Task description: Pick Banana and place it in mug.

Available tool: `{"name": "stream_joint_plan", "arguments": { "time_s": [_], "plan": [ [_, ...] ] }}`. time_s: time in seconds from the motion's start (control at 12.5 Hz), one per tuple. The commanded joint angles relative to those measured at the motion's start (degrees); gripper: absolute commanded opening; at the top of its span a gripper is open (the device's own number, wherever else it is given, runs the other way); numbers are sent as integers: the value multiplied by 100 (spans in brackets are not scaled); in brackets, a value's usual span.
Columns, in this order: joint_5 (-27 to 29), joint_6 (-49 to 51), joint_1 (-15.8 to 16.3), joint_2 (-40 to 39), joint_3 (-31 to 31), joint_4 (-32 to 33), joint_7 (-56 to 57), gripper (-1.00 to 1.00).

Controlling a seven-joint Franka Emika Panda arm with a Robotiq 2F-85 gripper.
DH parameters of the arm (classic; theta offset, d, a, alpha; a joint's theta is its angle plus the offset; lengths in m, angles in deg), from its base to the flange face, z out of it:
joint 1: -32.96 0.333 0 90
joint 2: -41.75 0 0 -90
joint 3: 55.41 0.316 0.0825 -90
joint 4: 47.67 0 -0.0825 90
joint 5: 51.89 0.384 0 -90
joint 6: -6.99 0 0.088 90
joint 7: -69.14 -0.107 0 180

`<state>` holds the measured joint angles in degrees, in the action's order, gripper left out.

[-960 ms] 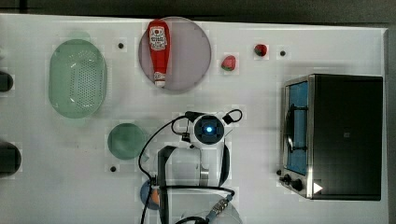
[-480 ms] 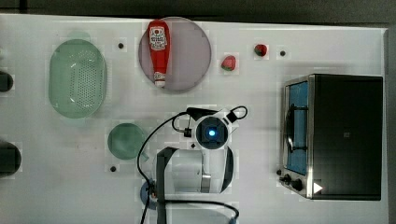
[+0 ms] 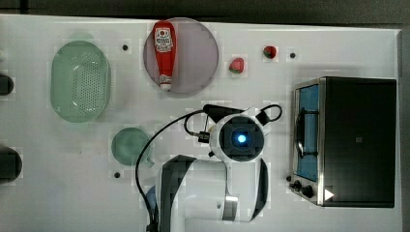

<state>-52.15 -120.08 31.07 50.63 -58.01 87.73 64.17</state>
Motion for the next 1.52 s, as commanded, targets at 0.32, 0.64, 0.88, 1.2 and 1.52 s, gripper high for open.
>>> {"name": "stream_joint_plan", "arguments": {
  "time_s": [0.32, 0.64, 0.88, 1.2, 1.52],
  "plan": [
    [-3, 1419, 48, 859, 458, -726, -52, -49],
    [264, 1914, 131, 991, 1197, -757, -1475, -49],
    [673, 1890, 197, 716, 1815, -756, -2622, -49],
    [707, 1111, 212, -126, 2604, -745, -4043, -49],
    [691, 273, 213, -1117, 2801, -746, -4457, -49]
  ]
}}
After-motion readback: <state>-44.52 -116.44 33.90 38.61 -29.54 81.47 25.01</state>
